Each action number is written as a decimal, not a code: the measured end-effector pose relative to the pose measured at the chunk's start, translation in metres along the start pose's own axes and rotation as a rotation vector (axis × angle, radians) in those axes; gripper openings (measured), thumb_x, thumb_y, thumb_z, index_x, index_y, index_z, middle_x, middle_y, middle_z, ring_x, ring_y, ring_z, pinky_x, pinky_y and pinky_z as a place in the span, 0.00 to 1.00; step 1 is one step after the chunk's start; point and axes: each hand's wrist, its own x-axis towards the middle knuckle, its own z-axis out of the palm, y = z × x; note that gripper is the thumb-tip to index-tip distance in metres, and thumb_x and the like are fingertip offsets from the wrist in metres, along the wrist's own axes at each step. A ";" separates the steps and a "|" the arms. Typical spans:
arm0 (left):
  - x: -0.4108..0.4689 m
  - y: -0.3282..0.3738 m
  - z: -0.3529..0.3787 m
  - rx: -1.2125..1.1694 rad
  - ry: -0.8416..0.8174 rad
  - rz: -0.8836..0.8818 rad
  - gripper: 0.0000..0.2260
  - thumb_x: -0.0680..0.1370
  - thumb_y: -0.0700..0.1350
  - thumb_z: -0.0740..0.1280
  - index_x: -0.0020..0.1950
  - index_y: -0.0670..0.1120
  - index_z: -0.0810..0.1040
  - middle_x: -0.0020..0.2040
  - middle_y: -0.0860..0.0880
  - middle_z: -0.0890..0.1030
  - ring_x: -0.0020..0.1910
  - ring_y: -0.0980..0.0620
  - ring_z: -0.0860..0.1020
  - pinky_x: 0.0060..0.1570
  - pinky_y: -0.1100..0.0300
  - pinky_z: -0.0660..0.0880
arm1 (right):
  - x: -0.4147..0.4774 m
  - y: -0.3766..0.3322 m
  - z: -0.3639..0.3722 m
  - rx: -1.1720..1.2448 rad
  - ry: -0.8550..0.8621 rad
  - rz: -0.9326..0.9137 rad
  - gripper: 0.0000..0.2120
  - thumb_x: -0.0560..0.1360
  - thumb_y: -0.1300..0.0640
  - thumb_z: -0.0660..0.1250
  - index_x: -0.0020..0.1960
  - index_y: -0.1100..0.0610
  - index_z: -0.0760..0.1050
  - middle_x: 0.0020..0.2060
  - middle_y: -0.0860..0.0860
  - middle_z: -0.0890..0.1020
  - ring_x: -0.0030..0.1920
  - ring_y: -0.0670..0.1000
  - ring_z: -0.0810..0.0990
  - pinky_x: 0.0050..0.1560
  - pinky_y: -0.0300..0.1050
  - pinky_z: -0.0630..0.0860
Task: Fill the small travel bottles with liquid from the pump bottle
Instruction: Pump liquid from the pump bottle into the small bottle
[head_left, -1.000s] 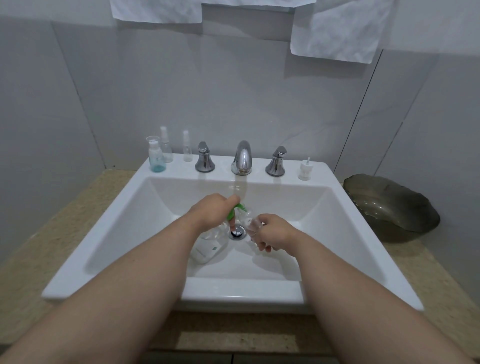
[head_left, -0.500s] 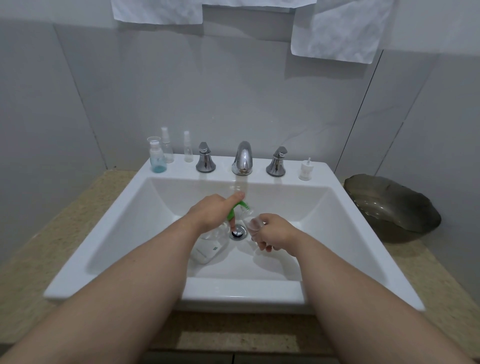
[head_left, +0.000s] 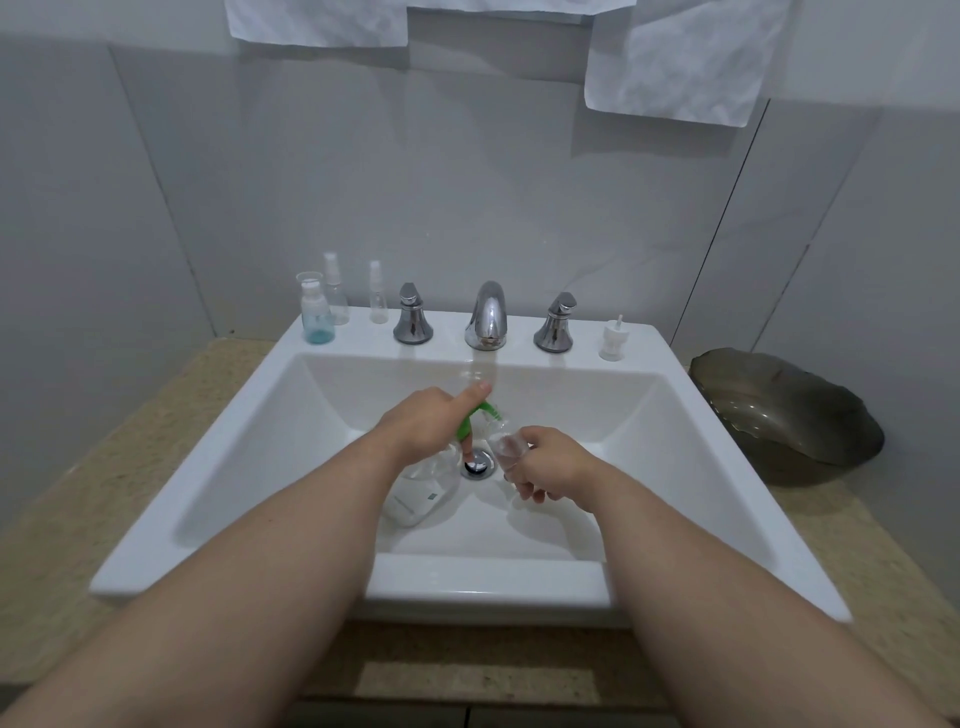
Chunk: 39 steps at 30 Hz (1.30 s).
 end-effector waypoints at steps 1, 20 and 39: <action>-0.001 0.000 -0.001 0.005 0.005 -0.002 0.40 0.76 0.77 0.50 0.30 0.48 0.86 0.39 0.49 0.82 0.44 0.46 0.79 0.61 0.47 0.75 | 0.001 0.001 0.000 -0.002 0.003 0.007 0.08 0.71 0.59 0.66 0.50 0.54 0.74 0.30 0.51 0.80 0.31 0.52 0.75 0.31 0.42 0.64; 0.003 0.002 0.002 -0.043 0.000 -0.015 0.31 0.72 0.67 0.53 0.29 0.47 0.84 0.35 0.50 0.84 0.41 0.45 0.78 0.60 0.45 0.77 | 0.002 0.002 0.001 -0.023 0.006 -0.001 0.05 0.72 0.57 0.64 0.48 0.54 0.74 0.30 0.51 0.80 0.30 0.51 0.74 0.32 0.43 0.64; 0.002 -0.001 0.002 -0.016 0.008 -0.020 0.37 0.70 0.75 0.50 0.29 0.48 0.85 0.41 0.50 0.85 0.47 0.46 0.81 0.63 0.44 0.75 | -0.001 0.000 0.001 0.008 0.005 -0.017 0.11 0.72 0.49 0.66 0.50 0.55 0.74 0.30 0.50 0.80 0.32 0.52 0.75 0.33 0.44 0.64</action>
